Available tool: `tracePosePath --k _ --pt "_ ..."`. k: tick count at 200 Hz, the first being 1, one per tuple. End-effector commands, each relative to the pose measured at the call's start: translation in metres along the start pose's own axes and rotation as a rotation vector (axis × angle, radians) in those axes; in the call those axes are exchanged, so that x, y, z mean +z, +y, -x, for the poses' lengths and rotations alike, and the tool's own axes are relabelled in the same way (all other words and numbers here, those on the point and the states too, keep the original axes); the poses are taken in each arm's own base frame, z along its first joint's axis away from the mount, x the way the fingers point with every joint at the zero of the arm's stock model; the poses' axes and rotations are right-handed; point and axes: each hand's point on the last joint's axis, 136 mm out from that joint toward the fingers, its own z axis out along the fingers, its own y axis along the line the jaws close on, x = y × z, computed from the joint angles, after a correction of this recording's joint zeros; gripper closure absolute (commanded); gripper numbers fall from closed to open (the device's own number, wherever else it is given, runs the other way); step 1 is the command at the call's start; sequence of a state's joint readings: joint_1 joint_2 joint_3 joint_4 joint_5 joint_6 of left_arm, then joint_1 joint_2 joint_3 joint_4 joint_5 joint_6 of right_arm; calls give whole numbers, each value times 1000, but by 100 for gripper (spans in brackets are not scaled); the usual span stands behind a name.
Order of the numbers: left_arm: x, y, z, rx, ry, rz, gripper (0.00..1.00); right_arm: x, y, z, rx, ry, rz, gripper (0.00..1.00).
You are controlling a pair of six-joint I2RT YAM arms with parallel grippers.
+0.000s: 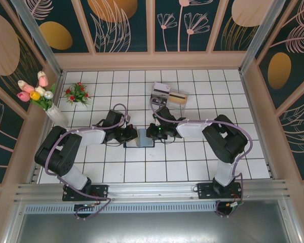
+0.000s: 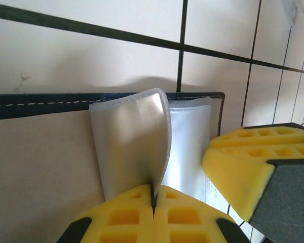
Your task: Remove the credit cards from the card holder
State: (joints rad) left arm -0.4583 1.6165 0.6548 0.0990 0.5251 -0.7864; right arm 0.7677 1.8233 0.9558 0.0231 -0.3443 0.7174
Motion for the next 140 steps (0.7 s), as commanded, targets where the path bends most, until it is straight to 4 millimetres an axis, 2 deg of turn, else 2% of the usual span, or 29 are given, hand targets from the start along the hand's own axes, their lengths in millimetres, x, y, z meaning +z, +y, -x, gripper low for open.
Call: tracePosePath --k 1,67,99,118,140 --pt "-4 0 0 25 -10 30 100 -3 19 -7 -19 22 76 84" --pt "-17 2 5 58 -47 84 95 -8 42 -4 -35 18 195 85" --pt "-17 4 5 58 -44 100 92 -8 44 -1 -36 8 204 85" --pt "-23 4 8 64 -60 124 86 -13 43 5 -38 -24 179 84" --pt "-36 1 15 86 -102 165 75 -30 47 15 -60 -90 159 80"
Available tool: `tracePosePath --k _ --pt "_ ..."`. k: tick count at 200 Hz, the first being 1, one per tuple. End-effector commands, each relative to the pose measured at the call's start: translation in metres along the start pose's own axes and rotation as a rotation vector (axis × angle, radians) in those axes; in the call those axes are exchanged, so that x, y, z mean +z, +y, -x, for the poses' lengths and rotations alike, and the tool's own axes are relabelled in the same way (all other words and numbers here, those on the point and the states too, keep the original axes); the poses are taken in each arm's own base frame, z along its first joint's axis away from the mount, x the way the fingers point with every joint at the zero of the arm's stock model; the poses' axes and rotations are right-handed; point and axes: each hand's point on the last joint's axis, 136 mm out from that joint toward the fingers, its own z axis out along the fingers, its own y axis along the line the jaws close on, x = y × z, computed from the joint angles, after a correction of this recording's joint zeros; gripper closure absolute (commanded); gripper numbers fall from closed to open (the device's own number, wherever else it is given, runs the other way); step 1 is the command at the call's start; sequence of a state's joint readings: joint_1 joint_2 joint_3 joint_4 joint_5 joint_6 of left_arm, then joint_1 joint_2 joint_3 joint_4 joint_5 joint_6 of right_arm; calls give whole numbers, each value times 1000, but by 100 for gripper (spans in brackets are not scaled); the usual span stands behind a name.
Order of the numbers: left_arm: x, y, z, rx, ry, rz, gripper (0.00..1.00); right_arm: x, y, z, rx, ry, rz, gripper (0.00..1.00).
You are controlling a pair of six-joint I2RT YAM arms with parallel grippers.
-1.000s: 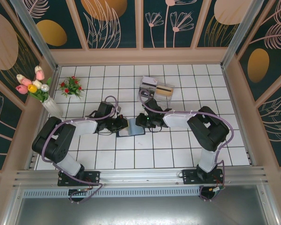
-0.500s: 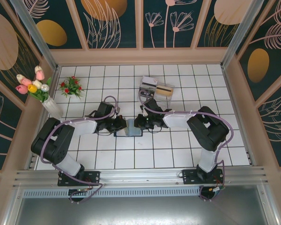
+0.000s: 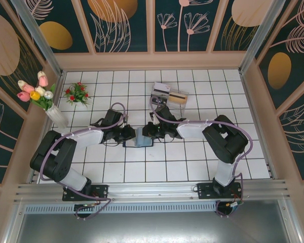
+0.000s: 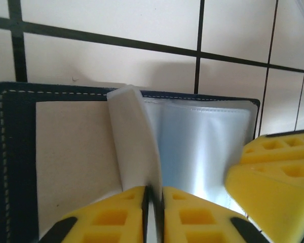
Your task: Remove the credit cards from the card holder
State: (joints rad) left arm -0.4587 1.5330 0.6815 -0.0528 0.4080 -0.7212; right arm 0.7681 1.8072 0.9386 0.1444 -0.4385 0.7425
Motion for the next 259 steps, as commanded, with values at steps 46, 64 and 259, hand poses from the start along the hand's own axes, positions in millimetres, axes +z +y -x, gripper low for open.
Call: tracePosePath --k 46,64,259 --pt "-63 3 34 87 -187 227 52 -75 29 47 -130 -281 -120 65" --pt "-87 5 49 103 -277 304 37 -112 24 69 -191 -429 -245 50" --pt "-251 107 123 96 -1273 825 1 -367 -192 110 -112 -1270 -953 1"
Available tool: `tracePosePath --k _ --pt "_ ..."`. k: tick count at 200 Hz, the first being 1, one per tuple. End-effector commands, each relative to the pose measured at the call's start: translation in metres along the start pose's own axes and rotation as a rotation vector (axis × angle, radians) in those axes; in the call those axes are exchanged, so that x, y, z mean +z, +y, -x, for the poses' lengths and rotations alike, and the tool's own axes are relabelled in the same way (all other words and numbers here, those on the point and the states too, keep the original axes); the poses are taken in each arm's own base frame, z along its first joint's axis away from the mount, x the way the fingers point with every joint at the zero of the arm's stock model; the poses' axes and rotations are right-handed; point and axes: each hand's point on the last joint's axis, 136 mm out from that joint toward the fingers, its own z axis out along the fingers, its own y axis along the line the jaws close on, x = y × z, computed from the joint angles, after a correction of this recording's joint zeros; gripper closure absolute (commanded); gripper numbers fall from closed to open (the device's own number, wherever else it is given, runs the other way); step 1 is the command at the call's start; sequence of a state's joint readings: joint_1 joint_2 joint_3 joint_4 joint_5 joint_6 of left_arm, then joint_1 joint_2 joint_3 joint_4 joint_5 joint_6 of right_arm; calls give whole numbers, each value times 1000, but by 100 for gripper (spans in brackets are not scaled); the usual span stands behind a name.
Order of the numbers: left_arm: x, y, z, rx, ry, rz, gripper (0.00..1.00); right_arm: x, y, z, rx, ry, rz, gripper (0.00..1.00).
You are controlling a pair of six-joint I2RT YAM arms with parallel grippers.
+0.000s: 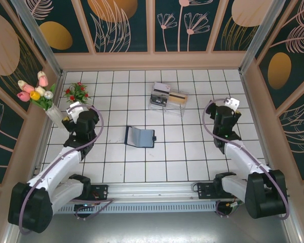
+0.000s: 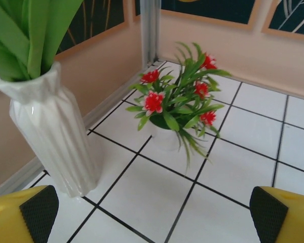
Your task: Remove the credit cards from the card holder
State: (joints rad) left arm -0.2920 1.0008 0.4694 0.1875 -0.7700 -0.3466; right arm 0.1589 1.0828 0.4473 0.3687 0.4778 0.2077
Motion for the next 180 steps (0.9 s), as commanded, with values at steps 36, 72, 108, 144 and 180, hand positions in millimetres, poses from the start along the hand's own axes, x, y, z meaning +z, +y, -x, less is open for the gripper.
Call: tracePosePath --k 36,72,108,144,180 --pt "12 26 -5 -39 -164 71 1 17 -22 -16 -60 -98 -2 1" --pt "15 30 -10 -29 -229 4 1 15 -12 -29 -89 -132 117 1" --pt "21 7 -13 9 -263 -167 1 14 8 -23 -116 -183 247 1" --pt "23 -17 -9 30 -305 -301 1 23 21 -35 -123 -162 336 1" --pt "34 -32 -22 70 -274 -363 1 30 19 -41 -121 -144 326 1"
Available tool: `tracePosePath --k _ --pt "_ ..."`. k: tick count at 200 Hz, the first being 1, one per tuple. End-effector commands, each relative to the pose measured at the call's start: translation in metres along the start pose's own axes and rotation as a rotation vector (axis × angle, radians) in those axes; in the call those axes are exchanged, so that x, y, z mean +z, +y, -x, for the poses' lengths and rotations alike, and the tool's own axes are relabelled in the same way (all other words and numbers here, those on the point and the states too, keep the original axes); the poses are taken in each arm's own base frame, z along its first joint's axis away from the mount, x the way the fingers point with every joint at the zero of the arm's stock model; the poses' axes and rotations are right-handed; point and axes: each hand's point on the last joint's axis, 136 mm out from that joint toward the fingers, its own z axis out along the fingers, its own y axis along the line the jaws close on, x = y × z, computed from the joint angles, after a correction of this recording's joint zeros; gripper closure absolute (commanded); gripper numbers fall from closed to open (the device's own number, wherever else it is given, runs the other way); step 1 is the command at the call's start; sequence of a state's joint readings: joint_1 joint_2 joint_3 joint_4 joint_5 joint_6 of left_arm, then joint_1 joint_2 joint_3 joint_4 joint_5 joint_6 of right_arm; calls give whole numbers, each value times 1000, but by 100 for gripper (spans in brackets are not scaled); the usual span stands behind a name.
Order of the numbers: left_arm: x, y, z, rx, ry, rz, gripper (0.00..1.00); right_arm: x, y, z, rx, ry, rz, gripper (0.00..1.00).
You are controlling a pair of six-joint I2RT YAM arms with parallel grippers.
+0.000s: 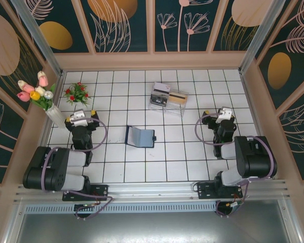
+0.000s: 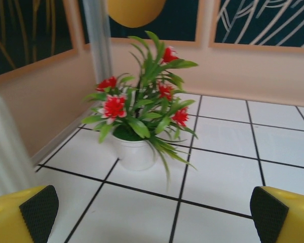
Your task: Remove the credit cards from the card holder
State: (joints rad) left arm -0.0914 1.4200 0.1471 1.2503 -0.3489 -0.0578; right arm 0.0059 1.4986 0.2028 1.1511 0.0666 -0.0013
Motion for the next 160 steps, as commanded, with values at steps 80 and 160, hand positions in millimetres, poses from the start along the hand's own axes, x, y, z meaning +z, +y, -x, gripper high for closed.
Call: tracePosePath --k 80,160 --pt "20 -5 8 -33 -34 -35 1 9 5 20 22 -69 78 1" --pt "23 -7 7 -31 -24 -41 1 9 5 21 21 -70 78 1"
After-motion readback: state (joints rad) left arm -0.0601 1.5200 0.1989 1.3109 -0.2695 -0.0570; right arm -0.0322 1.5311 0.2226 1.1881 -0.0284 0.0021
